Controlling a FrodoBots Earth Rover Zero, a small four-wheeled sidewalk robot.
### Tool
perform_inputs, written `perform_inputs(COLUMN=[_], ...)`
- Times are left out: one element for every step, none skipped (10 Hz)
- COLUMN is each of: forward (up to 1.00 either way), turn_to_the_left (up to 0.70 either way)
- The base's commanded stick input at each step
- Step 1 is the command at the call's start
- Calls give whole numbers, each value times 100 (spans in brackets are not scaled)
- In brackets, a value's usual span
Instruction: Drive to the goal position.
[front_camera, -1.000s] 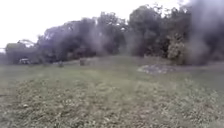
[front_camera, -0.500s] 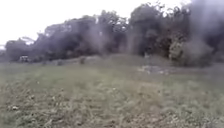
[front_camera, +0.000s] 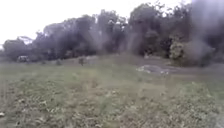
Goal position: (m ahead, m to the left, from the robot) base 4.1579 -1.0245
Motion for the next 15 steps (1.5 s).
perform_inputs(forward=[45,45,45,45,45,45,45,45,45,45,45,45,45,45,45], turn_to_the_left=[0,0,0,0,0,0,0,0,0,0,0,0,0,0,0])
